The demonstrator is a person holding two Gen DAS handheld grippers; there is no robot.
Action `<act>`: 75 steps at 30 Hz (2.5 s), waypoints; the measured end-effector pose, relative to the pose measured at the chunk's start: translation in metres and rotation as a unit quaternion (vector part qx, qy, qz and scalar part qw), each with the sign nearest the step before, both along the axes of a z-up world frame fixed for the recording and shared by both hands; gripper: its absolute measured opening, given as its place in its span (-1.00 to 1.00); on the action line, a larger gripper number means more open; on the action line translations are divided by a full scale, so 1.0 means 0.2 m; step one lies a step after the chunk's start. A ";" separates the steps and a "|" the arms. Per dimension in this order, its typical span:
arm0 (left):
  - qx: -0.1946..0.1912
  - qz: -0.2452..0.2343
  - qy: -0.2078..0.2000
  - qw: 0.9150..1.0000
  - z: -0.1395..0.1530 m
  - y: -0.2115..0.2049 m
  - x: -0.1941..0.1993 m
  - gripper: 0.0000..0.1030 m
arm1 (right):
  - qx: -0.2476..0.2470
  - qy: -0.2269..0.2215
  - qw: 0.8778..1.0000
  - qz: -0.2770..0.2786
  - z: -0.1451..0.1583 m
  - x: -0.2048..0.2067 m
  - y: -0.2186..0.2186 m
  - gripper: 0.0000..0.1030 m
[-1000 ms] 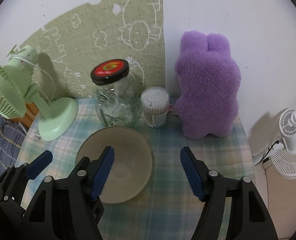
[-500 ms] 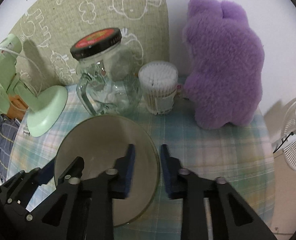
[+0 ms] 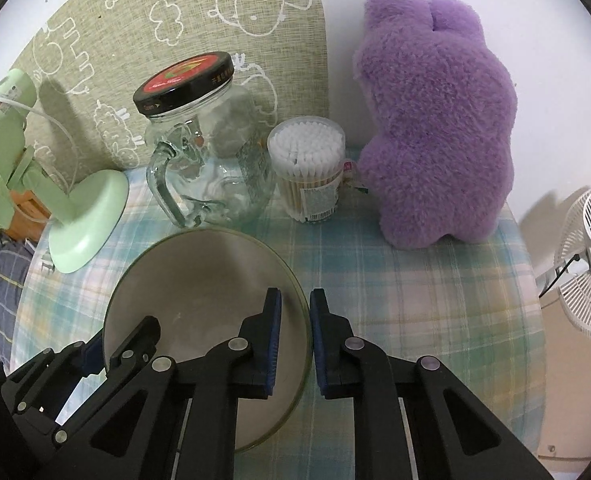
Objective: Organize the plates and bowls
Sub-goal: 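Close both tools on the rim of the cream bowl, then lift and carry the cream bowl over the grey bowl with both tools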
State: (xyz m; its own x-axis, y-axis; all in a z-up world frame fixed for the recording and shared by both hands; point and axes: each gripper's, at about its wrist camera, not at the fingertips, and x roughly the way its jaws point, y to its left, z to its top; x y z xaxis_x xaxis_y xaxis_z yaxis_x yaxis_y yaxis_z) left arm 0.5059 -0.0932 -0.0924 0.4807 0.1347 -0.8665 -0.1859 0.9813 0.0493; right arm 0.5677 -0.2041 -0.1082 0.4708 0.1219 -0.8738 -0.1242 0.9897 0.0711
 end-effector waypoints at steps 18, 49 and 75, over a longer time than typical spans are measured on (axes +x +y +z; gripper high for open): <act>0.004 -0.018 -0.032 0.999 0.25 -0.03 -0.25 -0.69 | 0.005 -0.009 1.000 -0.022 0.24 -0.25 -0.04 -0.65; -0.004 -0.082 -0.103 0.991 0.75 0.21 -0.96 -0.69 | -0.016 -0.072 0.995 -0.062 0.86 -1.00 0.19 -0.65; -0.018 -0.129 -0.059 0.990 0.50 0.34 -1.52 -0.68 | -0.041 -0.034 0.993 -0.102 0.67 -1.67 0.33 -0.65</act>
State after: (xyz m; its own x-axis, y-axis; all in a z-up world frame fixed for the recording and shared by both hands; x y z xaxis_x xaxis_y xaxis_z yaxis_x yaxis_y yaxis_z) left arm 0.2028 -0.0250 0.0084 0.5931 -0.0364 -0.8043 0.0693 0.9976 0.0059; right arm 0.2339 -0.1391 0.0263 0.5364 -0.0534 -0.8423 0.0784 0.9968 -0.0133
